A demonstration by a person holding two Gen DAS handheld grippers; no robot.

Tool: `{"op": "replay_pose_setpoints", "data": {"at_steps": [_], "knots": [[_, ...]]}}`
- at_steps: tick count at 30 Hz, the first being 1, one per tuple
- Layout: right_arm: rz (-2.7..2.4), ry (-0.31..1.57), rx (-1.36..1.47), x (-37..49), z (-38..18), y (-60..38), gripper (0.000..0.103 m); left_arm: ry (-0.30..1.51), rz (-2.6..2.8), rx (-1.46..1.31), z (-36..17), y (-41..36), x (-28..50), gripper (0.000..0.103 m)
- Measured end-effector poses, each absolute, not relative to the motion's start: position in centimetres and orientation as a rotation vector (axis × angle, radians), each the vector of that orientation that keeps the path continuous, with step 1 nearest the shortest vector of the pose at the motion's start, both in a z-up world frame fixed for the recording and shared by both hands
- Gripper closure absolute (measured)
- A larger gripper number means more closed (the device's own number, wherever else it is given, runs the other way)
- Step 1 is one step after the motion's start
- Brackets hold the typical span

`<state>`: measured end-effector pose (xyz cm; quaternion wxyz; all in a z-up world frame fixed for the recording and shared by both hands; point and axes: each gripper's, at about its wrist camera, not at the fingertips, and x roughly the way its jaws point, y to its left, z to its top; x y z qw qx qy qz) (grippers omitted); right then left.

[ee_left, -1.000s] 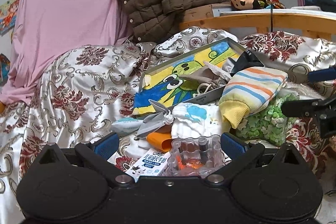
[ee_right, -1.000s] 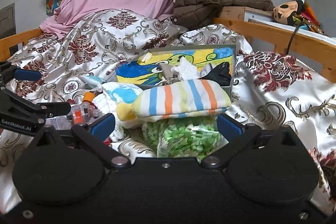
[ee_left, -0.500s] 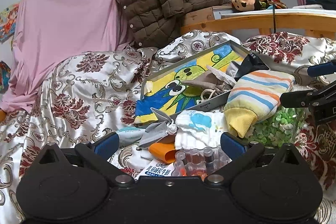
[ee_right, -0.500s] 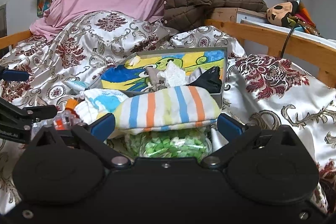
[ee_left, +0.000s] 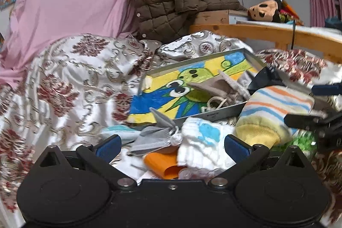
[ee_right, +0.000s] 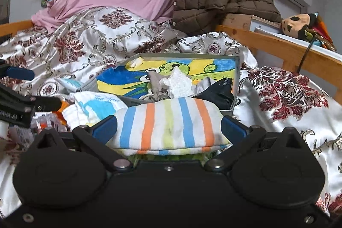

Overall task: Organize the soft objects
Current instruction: 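Move both grippers back over the pile of soft items, then grasp the striped sock with the right gripper while the left grasps the white printed cloth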

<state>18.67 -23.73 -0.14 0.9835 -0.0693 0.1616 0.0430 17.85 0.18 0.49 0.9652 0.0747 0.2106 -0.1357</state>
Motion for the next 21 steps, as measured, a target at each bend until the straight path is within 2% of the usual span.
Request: {"op": "replay_pose_setpoints", "data": {"at_steps": [6, 10, 21], "knots": [[0.087, 0.323, -0.189, 19.1, -0.3, -23.1, 0.001, 0.399, -0.366, 0.110, 0.5, -0.3, 19.3, 0.005], [0.090, 0.337, -0.201, 19.6, -0.7, -23.0, 0.001, 0.398, -0.418, 0.109, 0.2, -1.1, 20.1, 0.013], [0.084, 0.346, -0.191, 19.8, -1.1, -23.2, 0.001, 0.447, -0.482, 0.078, -0.9, -1.6, 22.7, 0.028]]}}
